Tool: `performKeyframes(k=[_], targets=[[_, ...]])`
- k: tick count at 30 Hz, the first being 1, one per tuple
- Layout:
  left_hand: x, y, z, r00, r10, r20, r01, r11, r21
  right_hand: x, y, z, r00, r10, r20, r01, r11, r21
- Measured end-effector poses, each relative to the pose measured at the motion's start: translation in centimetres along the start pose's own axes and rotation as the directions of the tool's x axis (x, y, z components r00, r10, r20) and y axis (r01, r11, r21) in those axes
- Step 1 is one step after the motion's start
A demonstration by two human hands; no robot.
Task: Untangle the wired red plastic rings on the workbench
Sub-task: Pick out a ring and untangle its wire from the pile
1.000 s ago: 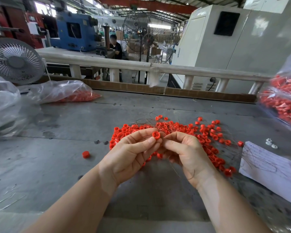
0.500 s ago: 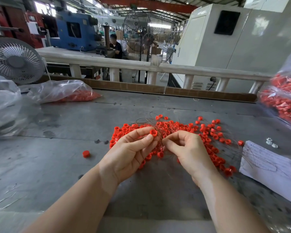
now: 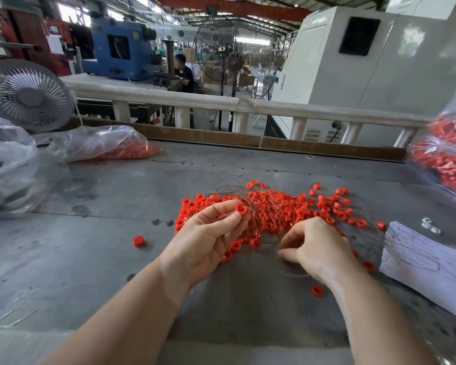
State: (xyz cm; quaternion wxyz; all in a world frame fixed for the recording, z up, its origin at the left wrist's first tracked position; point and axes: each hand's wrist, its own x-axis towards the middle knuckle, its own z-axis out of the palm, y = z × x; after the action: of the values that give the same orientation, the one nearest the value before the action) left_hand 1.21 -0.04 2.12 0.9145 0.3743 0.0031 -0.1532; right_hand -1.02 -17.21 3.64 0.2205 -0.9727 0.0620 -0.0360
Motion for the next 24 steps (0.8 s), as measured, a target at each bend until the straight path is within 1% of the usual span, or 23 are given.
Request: performKeyframes(k=[4, 7, 8, 9, 11, 13, 16, 19, 22, 24], targets=[[0.0, 0.0, 0.0, 1.0, -0.004, 0.006, 0.004, 1.0, -0.007, 0.0, 0.0, 0.3, 0.995, -0.05, -0.085, 0.046, 0.998, -0.052], [-0.1, -0.1, 0.1, 1.0, -0.006, 0.006, 0.006, 1.0, -0.005, 0.2, 0.0, 0.8, 0.982, -0.13, -0.135, 0.117, 0.988, -0.1], [-0.1, -0.1, 0.1, 1.0, -0.008, 0.01, 0.008, 1.0, -0.006, 0.3, 0.0, 1.1, 0.971, -0.166, -0.17, 0.154, 0.985, -0.084], [-0.1, -0.1, 0.1, 1.0, -0.009, 0.014, 0.009, 1.0, -0.005, 0.4, 0.0, 1.3, 0.955, -0.196, -0.22, 0.193, 0.981, -0.036], [-0.1, -0.1, 0.1, 1.0, -0.009, 0.02, 0.009, 1.0, 0.003, 0.7, -0.1, 1.4, 0.92, -0.216, -0.326, 0.269, 0.955, 0.127], [-0.1, -0.1, 0.1, 1.0, -0.008, 0.029, 0.008, 1.0, 0.011, 0.7, -0.3, 1.4, 0.907, -0.201, -0.37, 0.324, 0.895, 0.306], [-0.1, -0.1, 0.1, 0.999, -0.012, 0.045, 0.011, 1.0, 0.017, 0.6, -0.8, 1.5, 0.918, -0.189, -0.348, 0.351, 0.794, 0.496], [-0.2, -0.1, 0.2, 0.998, -0.019, 0.064, 0.017, 1.0, 0.023, 0.4, -1.2, 1.8, 0.928, -0.197, -0.315, 0.359, 0.691, 0.627], [-0.3, 0.0, 0.2, 0.997, -0.024, 0.074, 0.023, 0.999, 0.026, 0.4, -1.3, 1.8, 0.939, -0.181, -0.293, 0.342, 0.594, 0.728], [-0.3, 0.0, 0.2, 0.997, -0.028, 0.075, 0.026, 0.999, 0.028, 0.5, -1.2, 1.8, 0.941, -0.172, -0.292, 0.337, 0.556, 0.759]])
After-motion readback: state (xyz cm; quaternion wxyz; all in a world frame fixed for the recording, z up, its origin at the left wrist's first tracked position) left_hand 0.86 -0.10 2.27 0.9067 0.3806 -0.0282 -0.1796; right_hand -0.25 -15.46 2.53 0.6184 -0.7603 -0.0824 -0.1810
